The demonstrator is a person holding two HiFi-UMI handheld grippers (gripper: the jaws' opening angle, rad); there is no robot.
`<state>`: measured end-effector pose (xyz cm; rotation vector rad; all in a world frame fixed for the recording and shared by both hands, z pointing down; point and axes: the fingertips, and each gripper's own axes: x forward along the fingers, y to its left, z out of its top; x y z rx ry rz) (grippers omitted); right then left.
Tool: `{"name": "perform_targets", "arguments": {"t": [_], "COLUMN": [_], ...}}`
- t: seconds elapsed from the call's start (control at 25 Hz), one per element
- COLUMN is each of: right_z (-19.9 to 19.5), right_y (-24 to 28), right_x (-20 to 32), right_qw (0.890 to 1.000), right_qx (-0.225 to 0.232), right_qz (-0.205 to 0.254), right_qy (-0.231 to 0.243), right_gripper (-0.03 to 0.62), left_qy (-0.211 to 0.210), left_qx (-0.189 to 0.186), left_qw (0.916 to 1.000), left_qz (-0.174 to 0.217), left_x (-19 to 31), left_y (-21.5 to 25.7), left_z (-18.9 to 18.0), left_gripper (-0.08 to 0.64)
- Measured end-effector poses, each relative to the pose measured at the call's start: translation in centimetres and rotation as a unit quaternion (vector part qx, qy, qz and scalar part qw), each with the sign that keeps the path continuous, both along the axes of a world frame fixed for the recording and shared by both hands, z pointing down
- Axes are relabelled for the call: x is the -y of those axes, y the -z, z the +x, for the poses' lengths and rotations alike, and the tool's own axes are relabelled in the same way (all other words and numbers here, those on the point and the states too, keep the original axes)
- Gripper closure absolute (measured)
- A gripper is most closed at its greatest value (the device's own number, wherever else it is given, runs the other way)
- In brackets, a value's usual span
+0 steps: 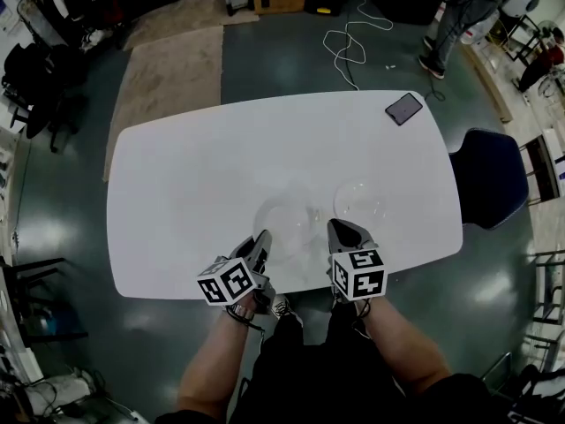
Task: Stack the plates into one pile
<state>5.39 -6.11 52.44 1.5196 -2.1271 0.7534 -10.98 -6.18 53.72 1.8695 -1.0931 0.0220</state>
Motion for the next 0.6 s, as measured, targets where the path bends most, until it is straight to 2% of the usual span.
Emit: {"name": "perform_targets", "arguments": {"t": [0.6], "right_z": [4.4], "right_y": [-2.3], "right_x": [0.0], "right_qw": [1.000], "right_qx": [0.012], "right_qz": [-0.015], "right_qy": [0.014], "right_gripper": [0.574], "left_qy": [0.023], "left_qx": [0.000], "left_qw": [0.9992], "left_qz": [-0.033], "left_x": [1.1], "left_y": [-3.2], "left_z": [4.2], "left_gripper": [0.528]}}
